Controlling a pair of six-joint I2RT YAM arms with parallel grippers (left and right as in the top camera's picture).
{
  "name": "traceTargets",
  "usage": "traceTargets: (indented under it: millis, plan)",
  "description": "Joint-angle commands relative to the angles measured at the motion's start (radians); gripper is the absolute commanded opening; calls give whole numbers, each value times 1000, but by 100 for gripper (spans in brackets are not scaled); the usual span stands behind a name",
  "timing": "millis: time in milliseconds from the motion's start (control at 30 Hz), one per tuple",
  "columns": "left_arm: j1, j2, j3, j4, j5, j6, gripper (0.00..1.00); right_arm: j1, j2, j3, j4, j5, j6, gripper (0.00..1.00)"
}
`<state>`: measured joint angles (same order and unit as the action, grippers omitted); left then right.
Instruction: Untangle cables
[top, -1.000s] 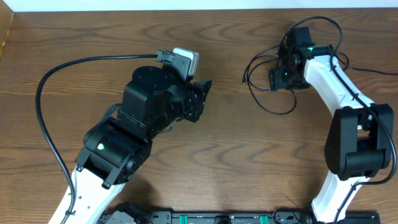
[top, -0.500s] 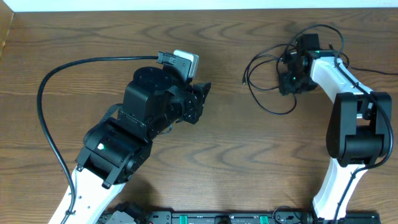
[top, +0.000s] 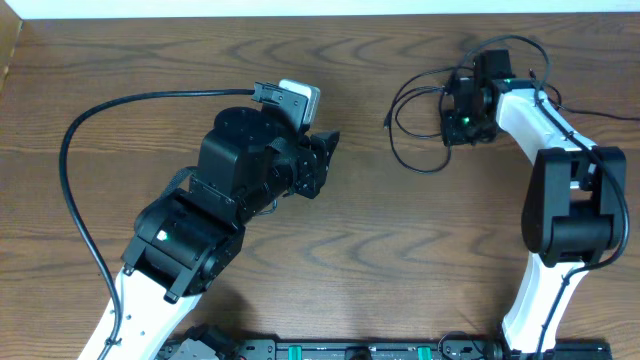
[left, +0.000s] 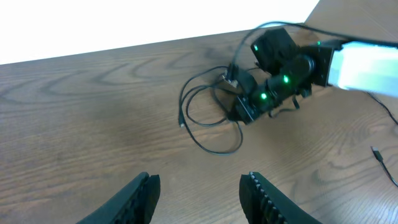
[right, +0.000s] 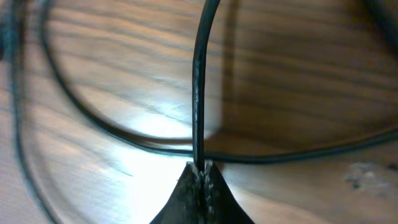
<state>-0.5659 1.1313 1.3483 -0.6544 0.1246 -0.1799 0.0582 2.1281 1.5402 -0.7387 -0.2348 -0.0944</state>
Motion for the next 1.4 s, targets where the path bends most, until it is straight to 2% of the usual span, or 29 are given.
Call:
traceTargets:
  millis: [0,167,300,367,467,600,667,867,967,1100,1233,1367]
  plan:
    - [-2,-9,27,2,-16,4,47,67,2,210,-57,-73,38,1]
    - [-2,24,27,6,-121,4,47,132,2,628,-185,-53,65,1]
    - [-2,93,27,23,-121,3,47,111,2,977,-329,197,62,1]
    - [-2,109,27,52,-119,4,47,93,-3,1109,-385,279,53,1]
    - [-2,138,27,101,-114,4,47,74,-48,1189,-373,242,93,1]
    - [0,253,27,219,-104,3,47,91,-113,1224,-372,142,170,1]
    - [0,334,27,293,-47,4,47,106,-136,1224,-368,110,206,1]
    - [0,556,27,496,190,8,48,116,-165,1225,-381,35,238,1]
    - [8,649,27,664,334,3,48,121,-165,1225,-380,-156,337,1]
    - [10,665,27,711,331,0,48,175,-165,1225,-369,-238,413,1]
    - [11,665,27,725,264,-8,48,250,-167,1225,-333,-254,439,1]
    - [11,665,27,784,169,-89,48,297,-167,1225,-297,-245,447,1]
